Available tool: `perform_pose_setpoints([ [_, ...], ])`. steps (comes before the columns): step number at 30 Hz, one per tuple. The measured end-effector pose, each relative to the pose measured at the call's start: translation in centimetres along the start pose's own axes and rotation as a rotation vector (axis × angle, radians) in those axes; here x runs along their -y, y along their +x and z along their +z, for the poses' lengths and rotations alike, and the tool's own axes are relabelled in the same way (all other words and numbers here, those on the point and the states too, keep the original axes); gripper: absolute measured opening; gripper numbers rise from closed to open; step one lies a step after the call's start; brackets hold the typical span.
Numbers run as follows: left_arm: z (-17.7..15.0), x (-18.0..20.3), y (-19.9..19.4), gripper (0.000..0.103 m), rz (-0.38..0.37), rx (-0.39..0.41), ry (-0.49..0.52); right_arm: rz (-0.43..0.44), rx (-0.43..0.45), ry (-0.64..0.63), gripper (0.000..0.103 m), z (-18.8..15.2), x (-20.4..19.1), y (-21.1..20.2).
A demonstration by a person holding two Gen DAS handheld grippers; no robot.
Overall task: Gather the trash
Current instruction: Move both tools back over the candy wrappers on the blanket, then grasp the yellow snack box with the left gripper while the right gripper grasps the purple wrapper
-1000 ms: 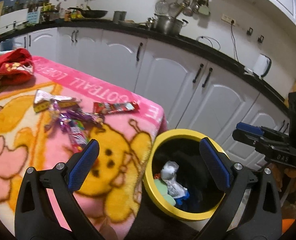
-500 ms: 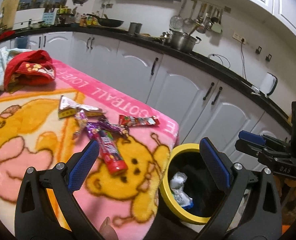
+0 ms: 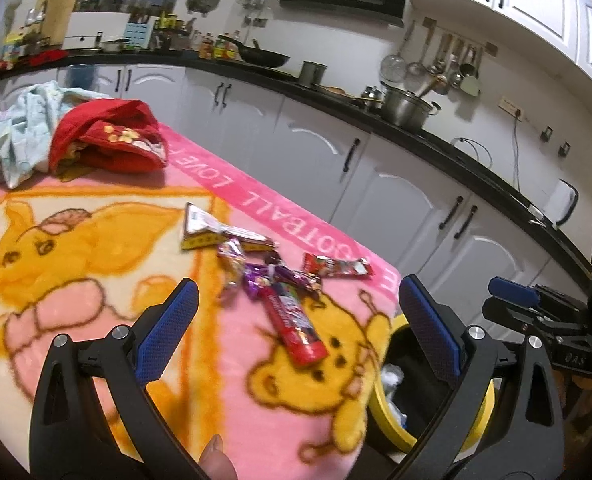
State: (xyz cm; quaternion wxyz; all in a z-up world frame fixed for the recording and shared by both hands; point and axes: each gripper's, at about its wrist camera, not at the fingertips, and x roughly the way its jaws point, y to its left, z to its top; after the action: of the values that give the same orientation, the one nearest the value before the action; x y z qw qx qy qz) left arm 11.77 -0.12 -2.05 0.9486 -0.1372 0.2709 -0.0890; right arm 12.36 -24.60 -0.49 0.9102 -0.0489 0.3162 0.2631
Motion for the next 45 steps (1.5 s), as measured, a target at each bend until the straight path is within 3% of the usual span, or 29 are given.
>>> perform_pose_setpoints([
  [12, 2.4, -4.9, 1.2, 0.092, 0.075, 0.01, -0.068, 0.055, -0.039, -0.098, 0.057, 2.3, -3.6, 5.8],
  [21, 4.3, -7.8, 5.0, 0.092, 0.106, -0.025, -0.085, 0.092, -0.087, -0.142, 0.056, 3.4, -5.2, 11.2],
  [32, 5.8, -11.9, 13.1, 0.091, 0.083, -0.158, -0.172, 0.114, -0.154, -0.156, 0.043, 3.8, -5.0, 17.1],
  [37, 5.4, -13.3, 16.1, 0.091, 0.072, -0.231, -0.22, 0.13, -0.173, -0.158, 0.034, 3.7, -5.1, 18.5],
  [40, 5.3, -13.7, 17.2, 0.091, 0.049, -0.251, -0.252, 0.133, -0.186, -0.162, 0.021, 3.7, -5.2, 19.2],
  [45, 5.3, -13.7, 18.1, 0.079, 0.065, -0.253, -0.25, 0.144, -0.19, -0.157, 0.016, 3.8, -5.4, 19.5],
])
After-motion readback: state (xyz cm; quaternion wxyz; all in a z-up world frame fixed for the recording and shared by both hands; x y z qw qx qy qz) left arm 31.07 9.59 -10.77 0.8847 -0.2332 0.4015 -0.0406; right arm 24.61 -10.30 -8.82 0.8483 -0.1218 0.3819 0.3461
